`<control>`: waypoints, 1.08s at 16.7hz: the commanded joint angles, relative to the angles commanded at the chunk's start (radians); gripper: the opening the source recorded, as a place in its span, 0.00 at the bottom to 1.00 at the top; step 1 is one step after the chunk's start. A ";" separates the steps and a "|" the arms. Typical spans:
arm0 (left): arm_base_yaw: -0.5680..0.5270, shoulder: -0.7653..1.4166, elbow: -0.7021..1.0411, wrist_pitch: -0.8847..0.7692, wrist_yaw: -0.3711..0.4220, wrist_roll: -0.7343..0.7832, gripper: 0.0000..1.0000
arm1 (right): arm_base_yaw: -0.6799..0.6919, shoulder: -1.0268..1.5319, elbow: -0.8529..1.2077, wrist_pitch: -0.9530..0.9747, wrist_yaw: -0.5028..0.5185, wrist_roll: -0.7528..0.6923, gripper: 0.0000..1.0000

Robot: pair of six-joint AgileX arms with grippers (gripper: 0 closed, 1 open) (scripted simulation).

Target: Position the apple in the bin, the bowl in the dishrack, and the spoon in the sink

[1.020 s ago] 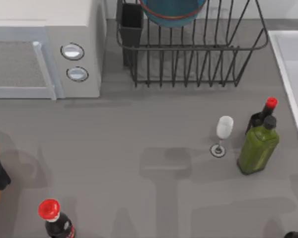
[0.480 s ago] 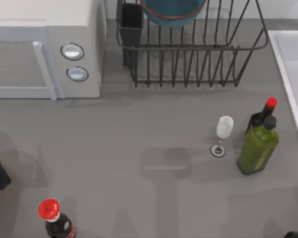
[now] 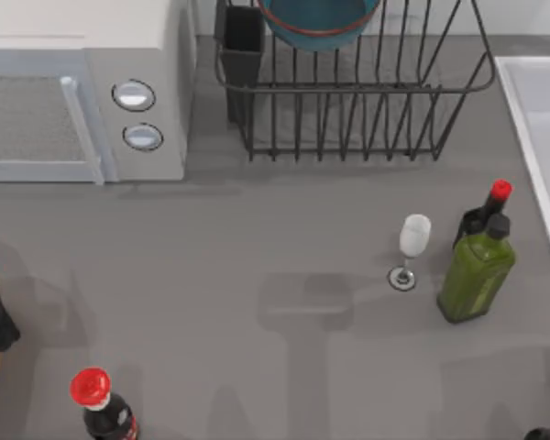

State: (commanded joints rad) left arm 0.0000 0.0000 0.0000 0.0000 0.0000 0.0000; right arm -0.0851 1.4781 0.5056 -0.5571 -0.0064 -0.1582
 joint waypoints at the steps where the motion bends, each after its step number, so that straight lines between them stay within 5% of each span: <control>1: 0.000 0.000 0.000 0.000 0.000 0.000 1.00 | 0.000 0.000 0.000 0.000 0.000 0.000 1.00; 2: 0.000 0.000 0.000 0.000 0.000 0.000 1.00 | 0.000 0.000 0.000 0.000 0.000 0.000 1.00; 15: 0.000 0.000 0.000 0.000 0.000 0.000 1.00 | 0.000 0.000 0.000 0.000 0.000 0.000 0.02; 18: 0.000 0.000 0.000 0.000 0.000 0.000 1.00 | 0.000 0.000 0.000 0.000 0.000 0.000 0.00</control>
State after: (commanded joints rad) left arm 0.0000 0.0000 0.0000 0.0000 0.0000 0.0000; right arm -0.0851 1.4781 0.5056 -0.5571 -0.0064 -0.1582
